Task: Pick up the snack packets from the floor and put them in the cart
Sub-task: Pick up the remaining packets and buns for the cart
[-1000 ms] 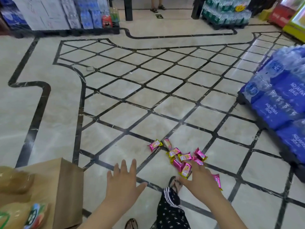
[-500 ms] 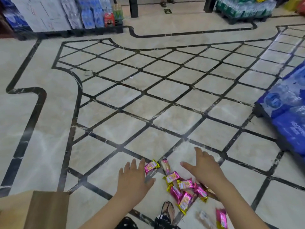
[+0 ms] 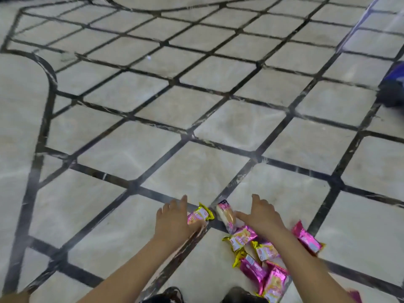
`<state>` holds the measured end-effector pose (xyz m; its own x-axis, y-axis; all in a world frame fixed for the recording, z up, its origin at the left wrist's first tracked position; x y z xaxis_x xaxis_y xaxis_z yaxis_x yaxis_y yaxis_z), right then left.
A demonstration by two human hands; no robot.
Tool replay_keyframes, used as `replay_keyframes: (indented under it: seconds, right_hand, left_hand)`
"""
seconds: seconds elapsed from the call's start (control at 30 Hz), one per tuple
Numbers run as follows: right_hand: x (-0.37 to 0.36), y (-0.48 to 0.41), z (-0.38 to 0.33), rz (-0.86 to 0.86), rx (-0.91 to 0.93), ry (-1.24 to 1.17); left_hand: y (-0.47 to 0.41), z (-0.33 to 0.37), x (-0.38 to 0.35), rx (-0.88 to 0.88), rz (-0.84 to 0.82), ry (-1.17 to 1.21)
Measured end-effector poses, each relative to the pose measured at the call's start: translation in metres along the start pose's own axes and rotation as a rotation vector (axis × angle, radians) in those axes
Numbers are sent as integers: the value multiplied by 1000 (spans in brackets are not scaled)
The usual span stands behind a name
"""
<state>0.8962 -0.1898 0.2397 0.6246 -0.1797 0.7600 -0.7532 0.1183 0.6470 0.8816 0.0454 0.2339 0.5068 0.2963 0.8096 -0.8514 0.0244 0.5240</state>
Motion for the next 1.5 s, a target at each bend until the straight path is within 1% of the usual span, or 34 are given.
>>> replay_keyframes:
  seconds: [0.13,0.23,0.33,0.43,0.53,0.63,0.7,0.73,0.8,0.9,0.97,1.07,1.17,1.27,1.43,1.5]
  right_hand:
    - [-101,-105,7,-12,-1,80]
    - [-158,-165,8,-14,10,122]
    - [-201,-203,9,-21,32,100]
    - [-227,-216,18,-60,18,42]
    - [-240,-209,24,-73,-17,10]
    - [-240,-213,14,-59,-4,-15]
    - [-232,-221,8,-49,16,-78]
    - [-225,-225,7,-34,9,-150]
    - [-199,-231,5,32,-17,-338]
    - [-126,-213,-7,143,-14,-602]
    - [-58,-183,-16,226,-5,-796]
    - [50,-110,-23,348,-4,-1038]
    - [152,-17,-17,464,5,-1052]
    - [236,81,0,554,-14,-1061]
    - [335,239,43,584,-88,-1074]
    - [369,296,63,603,-122,-1087]
  left_hand:
    - [-91,-39,-99,-34,-2,25]
    - [-140,-62,-160,-75,-44,44]
    - [-173,-77,-206,-95,-98,110]
    - [-189,-104,-244,-26,-183,213]
    - [-181,-126,-259,58,-180,329]
    - [-178,-133,-255,95,-153,478]
    - [-185,-136,-247,102,-108,562]
    - [-188,-136,-240,106,-66,621]
    - [-197,-130,-214,121,36,730]
    - [-194,-98,-146,127,195,927]
    - [-181,-57,-77,65,287,1079]
    - [-138,20,42,-61,324,1257]
    - [-74,91,155,-152,288,1321]
    - [-2,149,247,-199,210,1354]
    - [119,229,362,-246,-9,1331]
    - [167,263,405,-299,-45,1290]
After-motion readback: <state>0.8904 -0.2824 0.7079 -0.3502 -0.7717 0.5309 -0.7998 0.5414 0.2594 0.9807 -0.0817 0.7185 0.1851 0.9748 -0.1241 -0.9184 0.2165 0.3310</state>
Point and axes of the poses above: each hand's wrist, its own y-axis away from the middle knuckle, its own x-axis out of the back of the hand, z = x × y, the point moved 3 cm from there along -y, towards the middle knuckle, and after that the axes turned 11 degrees about y, right-handed, at the moved point
